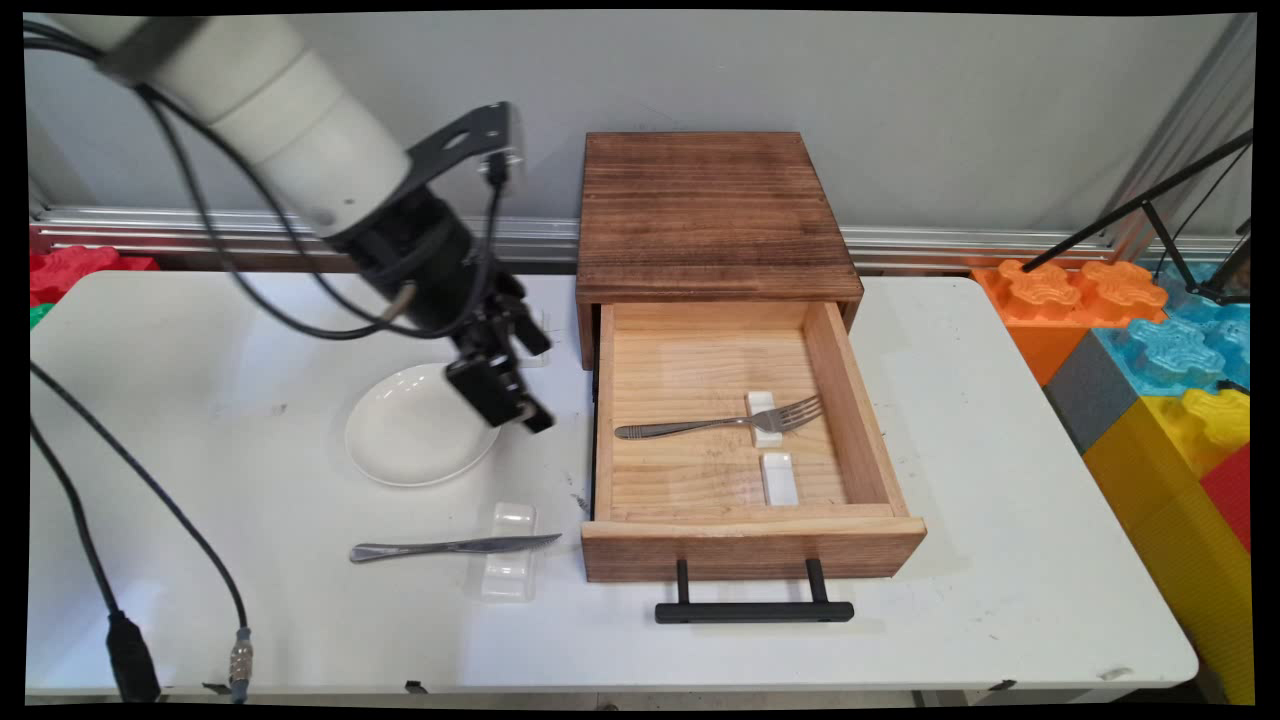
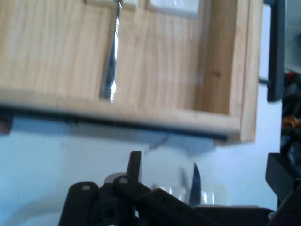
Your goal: Pick up the knife from the right of the white plate
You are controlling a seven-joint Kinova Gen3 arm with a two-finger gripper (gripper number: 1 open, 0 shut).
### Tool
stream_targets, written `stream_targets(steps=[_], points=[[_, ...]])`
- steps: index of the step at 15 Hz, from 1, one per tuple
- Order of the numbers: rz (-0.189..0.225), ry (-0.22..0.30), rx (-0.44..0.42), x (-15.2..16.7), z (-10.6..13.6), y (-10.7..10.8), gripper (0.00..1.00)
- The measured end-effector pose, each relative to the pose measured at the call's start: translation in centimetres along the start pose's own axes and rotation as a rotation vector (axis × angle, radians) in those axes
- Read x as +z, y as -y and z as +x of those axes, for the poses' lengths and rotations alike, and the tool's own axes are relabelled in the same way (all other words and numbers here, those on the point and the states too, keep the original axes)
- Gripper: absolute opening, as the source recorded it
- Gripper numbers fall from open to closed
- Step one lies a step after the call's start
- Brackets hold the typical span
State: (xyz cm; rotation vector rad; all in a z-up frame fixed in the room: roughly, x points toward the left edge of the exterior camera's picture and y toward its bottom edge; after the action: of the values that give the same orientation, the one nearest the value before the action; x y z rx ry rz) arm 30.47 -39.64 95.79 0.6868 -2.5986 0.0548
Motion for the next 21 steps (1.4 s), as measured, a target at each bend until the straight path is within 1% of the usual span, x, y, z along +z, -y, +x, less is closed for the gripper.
stream_targets(steps=[3,8,11,14,18,21], points=[[-0.009,0.024,0.005,-1.0,-2.2,-0.5,1.0],[-0.011,0.033,0.028,-1.0,-6.0,-1.0,1.0],[-0.007,0.053,0.044,0.0,-8.1,-1.5,1.0],[0.003,0.084,0.055,1.3,-9.7,-1.9,1.0],[0.009,0.123,0.066,3.3,-11.3,-2.5,1.0],[0.013,0.14,0.069,4.5,-12.0,-2.7,1.0]])
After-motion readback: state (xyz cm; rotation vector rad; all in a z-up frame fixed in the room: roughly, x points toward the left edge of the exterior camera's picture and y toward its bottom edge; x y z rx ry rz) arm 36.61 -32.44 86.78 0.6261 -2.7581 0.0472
